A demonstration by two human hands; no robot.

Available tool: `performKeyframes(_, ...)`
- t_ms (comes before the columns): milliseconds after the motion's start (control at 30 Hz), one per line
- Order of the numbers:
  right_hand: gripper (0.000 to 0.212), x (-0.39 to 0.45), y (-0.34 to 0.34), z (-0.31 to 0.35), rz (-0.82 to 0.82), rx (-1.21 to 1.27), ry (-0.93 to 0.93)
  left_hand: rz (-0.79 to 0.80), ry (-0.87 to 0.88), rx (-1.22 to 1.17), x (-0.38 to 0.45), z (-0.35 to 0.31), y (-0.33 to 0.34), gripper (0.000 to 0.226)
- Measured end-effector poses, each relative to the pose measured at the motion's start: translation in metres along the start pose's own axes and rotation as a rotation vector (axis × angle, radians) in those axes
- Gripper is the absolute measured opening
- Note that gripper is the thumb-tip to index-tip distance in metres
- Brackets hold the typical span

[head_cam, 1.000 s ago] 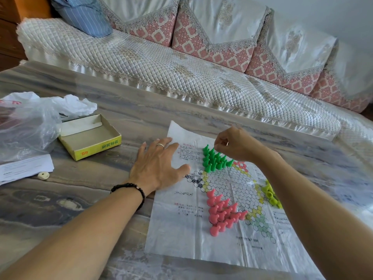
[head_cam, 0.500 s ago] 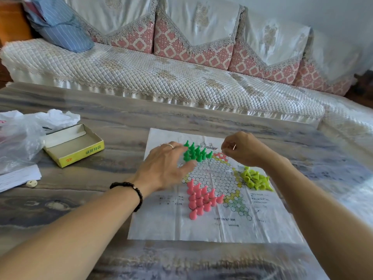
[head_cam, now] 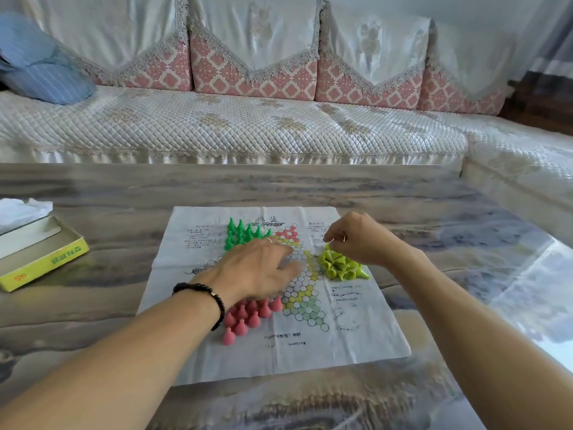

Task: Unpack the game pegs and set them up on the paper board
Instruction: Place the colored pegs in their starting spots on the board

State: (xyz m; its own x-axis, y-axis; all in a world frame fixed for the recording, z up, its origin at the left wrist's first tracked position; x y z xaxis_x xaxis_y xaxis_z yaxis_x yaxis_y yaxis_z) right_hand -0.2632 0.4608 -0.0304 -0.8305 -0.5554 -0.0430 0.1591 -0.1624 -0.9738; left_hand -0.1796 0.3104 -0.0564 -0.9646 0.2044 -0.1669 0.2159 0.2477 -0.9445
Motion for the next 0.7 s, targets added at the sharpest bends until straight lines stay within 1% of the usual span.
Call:
performKeyframes(167,0.023,0.012,0.011,0.002,0.032,0.037,-0.057,0.017,-0.056,0.108,0.010,0.006,0.007,0.053)
performKeyframes(267,0.022,0.014,0.013,0.000,0.059,0.053,-0.066,0.024,-0.092,0.138,0.012,0.007,0.011,0.055)
performKeyframes(333,0.026,0.014,0.009,-0.004,0.039,0.084,-0.061,0.029,-0.108,0.156,0.013,0.006,0.012,0.056)
performKeyframes(400,0.032,0.014,0.006,-0.012,0.029,0.099,-0.035,0.025,-0.119,0.172,0.015,0.005,0.013,0.049)
performKeyframes(433,0.031,0.013,0.006,-0.016,0.049,0.084,-0.028,0.018,-0.123,0.176,0.016,0.004,0.013,0.046)
performKeyframes(533,0.023,0.010,0.015,-0.021,0.129,0.044,-0.027,-0.005,-0.142,0.152,0.017,0.004,0.013,0.054)
performKeyframes(700,0.023,0.010,0.023,-0.028,0.106,0.122,0.002,-0.014,-0.159,0.119,0.017,0.004,0.014,0.065)
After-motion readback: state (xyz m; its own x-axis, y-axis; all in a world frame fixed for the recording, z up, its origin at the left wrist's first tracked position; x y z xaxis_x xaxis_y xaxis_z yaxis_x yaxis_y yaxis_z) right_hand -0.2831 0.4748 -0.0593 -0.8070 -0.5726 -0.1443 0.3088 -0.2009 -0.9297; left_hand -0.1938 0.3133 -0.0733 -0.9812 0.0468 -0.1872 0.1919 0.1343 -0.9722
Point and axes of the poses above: each hand's wrist, its own x-axis towards the middle knuckle, its own y-axis out of the palm, z = x × y, the point moved 6 cm from there along x, towards the middle knuckle, and after that the axes turned 4 degrees about z, right-handed, at the moved point
